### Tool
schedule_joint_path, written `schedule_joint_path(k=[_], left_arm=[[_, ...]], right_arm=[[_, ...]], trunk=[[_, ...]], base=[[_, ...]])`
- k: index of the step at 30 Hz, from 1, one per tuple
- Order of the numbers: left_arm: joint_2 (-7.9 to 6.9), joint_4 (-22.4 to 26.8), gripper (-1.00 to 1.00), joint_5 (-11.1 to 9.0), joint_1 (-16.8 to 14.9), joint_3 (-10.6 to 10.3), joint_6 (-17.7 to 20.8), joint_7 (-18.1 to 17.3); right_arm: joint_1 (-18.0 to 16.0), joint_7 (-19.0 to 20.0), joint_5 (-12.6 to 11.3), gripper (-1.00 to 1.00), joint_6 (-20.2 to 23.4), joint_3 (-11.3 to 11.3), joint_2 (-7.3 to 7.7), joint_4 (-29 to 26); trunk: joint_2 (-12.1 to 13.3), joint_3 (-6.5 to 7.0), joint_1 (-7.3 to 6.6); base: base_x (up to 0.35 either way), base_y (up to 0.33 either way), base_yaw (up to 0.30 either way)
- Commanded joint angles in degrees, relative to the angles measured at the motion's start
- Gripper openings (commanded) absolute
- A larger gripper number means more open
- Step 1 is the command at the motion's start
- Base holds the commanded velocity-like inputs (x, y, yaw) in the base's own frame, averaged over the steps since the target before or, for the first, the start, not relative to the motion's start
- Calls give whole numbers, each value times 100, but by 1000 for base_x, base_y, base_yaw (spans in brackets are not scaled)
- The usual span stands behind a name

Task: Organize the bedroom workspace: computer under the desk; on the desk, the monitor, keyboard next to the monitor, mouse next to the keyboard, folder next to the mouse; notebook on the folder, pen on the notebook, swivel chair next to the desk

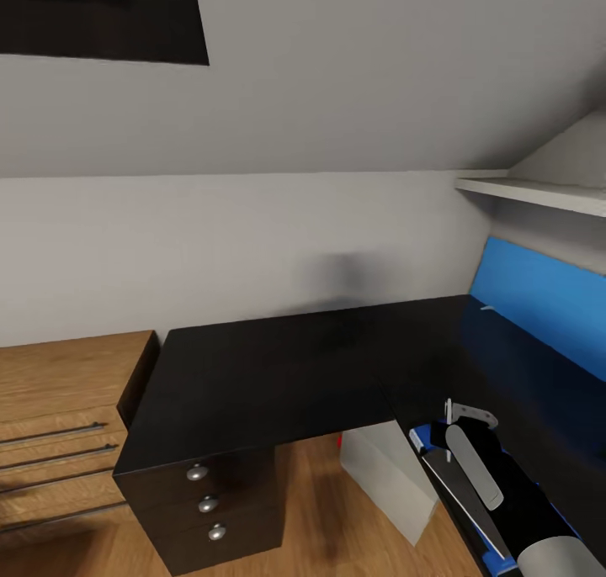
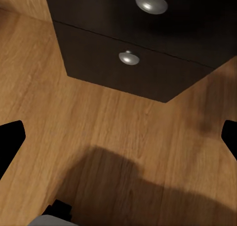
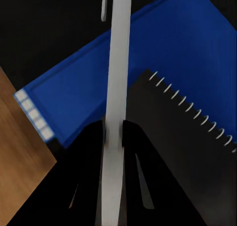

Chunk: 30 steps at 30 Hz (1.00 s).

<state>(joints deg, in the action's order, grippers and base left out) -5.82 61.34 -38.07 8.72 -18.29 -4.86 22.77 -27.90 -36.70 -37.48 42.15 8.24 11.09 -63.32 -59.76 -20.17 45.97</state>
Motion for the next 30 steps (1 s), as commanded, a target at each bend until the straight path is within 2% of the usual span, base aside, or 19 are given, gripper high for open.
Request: schedule_joint_path(k=[1, 15, 30], left_arm=[[-8, 8, 100, -60, -2, -27, -41, 34], [-7, 3, 100, -60, -2, -25, -41, 34], [-9, 0, 100, -60, -2, -25, -41, 34]], right_arm=[[-5, -65, -60, -100, 3, 20, 4, -6], [-5, -65, -58, -100, 3, 20, -1, -5], [-5, -65, -55, -100, 3, 20, 5, -5]], trunk=[[-5, -6, 1], [-5, -3, 1], [-5, 65, 1]], base=[[0, 0, -36], [0, 0, -7], [0, 0, -167]])
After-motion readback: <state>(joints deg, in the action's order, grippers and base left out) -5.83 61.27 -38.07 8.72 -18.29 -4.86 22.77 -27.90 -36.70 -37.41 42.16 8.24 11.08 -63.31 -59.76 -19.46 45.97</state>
